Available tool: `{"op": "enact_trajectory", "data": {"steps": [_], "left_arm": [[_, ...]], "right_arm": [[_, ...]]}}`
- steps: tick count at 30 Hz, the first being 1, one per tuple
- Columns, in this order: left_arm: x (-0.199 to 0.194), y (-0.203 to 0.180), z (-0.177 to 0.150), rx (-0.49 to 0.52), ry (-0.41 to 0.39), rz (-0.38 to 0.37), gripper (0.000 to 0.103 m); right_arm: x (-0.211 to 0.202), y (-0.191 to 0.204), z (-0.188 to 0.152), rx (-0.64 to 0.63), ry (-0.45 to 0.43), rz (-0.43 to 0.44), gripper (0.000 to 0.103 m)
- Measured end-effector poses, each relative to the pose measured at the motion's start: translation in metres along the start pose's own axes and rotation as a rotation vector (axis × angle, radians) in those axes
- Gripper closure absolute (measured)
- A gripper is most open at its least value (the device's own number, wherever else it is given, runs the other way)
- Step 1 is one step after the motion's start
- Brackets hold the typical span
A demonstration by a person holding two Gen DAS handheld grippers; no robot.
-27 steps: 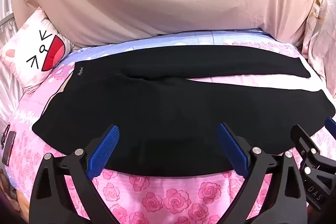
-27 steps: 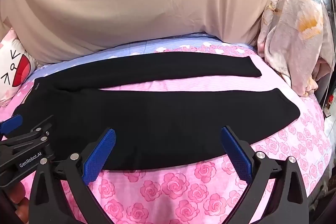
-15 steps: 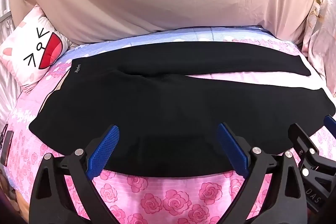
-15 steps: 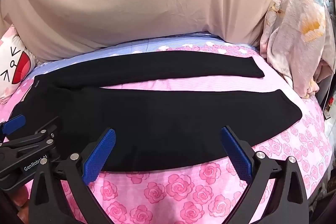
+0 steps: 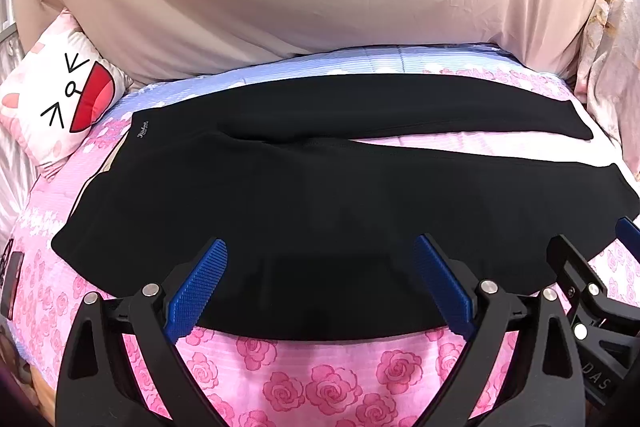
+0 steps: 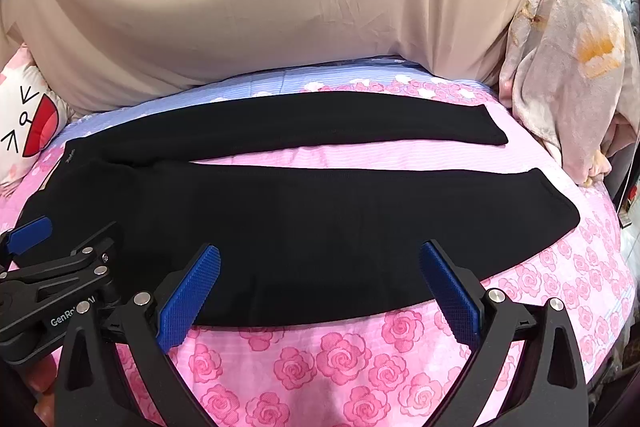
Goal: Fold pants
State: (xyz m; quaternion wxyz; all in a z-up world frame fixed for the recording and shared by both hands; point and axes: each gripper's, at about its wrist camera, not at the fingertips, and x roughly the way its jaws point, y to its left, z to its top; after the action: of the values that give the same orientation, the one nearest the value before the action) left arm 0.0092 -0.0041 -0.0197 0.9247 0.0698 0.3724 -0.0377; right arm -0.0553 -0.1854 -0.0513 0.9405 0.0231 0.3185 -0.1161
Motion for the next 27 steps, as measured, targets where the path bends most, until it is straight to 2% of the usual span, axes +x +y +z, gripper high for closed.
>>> {"op": "enact_trajectory", "data": {"steps": [27], "left_arm": [[-0.0037, 0.0046, 0.0017, -0.001, 0.002, 0.014, 0.01]], "right_arm": [[-0.0023, 0.0053, 0.0011, -0.011, -0.009, -0.001, 0.006]]}}
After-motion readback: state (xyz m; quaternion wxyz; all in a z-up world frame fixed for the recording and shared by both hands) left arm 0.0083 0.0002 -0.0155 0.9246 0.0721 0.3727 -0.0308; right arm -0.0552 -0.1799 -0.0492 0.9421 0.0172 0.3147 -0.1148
